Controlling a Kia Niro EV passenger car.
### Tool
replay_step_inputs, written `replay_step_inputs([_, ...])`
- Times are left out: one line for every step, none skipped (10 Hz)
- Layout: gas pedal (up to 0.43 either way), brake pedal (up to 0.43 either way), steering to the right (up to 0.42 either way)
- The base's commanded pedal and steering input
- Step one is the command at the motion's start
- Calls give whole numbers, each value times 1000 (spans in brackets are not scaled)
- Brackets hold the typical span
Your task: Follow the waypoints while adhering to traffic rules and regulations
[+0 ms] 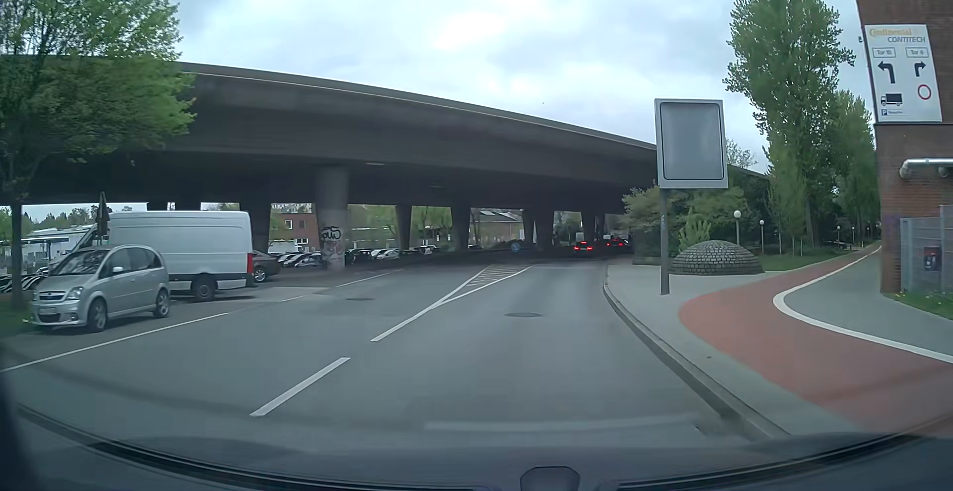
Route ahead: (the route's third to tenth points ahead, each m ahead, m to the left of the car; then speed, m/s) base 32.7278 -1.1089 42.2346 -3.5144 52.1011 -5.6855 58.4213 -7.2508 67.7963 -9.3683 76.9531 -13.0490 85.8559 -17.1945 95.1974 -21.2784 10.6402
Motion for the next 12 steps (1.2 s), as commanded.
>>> replay_step_inputs([118, 0, 31])
replay_step_inputs([110, 0, 31])
replay_step_inputs([110, 0, 32])
replay_step_inputs([110, 0, 32])
replay_step_inputs([110, 0, 32])
replay_step_inputs([98, 0, 31])
replay_step_inputs([87, 0, 29])
replay_step_inputs([87, 0, 28])
replay_step_inputs([79, 0, 27])
replay_step_inputs([79, 0, 26])
replay_step_inputs([67, 0, 24])
replay_step_inputs([59, 0, 22])
